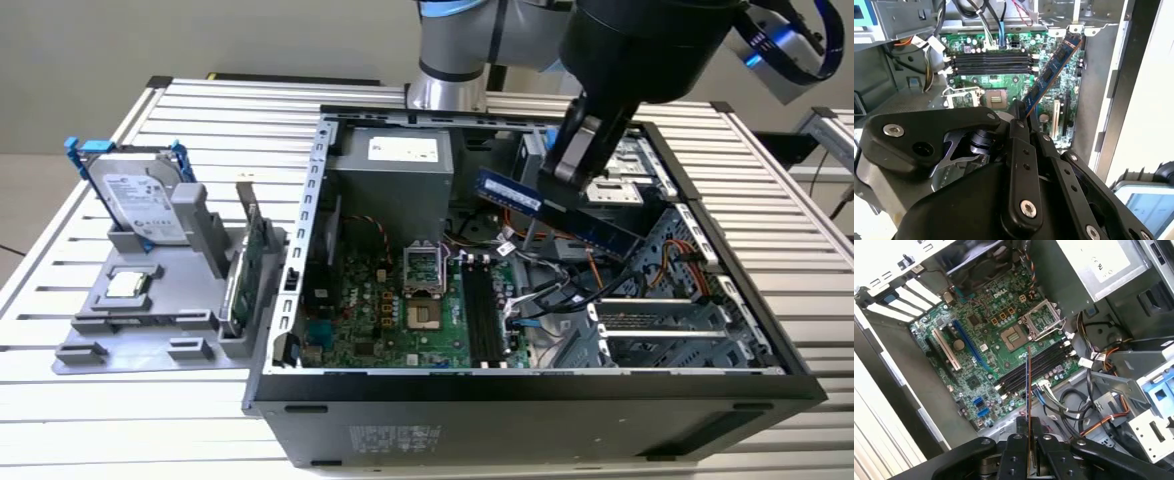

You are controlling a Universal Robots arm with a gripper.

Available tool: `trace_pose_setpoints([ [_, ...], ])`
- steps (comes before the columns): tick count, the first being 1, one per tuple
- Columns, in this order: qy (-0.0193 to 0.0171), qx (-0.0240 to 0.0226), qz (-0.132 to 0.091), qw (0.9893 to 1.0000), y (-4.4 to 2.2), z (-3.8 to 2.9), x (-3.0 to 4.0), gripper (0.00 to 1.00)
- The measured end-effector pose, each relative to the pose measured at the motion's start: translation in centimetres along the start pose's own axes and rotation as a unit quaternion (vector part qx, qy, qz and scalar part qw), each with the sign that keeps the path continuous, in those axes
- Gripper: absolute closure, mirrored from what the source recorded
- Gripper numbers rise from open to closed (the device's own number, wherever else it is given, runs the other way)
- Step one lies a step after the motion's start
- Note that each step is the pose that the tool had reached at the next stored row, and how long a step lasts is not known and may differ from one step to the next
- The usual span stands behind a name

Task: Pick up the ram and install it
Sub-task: 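Insert the ram into the slot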

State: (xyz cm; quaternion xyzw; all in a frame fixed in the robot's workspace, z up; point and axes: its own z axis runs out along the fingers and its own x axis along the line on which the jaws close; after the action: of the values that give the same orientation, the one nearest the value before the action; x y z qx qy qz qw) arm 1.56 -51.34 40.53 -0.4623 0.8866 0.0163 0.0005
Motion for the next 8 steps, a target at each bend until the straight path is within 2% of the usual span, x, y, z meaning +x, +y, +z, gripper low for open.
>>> trace_pose_setpoints([
  [4,-0.0006,0.0003,0.021,0.9998,0.0,0.0,0.0,1.0],
  [8,-0.0012,0.0007,0.042,0.9991,0.0,0.0,0.0,1.0],
])
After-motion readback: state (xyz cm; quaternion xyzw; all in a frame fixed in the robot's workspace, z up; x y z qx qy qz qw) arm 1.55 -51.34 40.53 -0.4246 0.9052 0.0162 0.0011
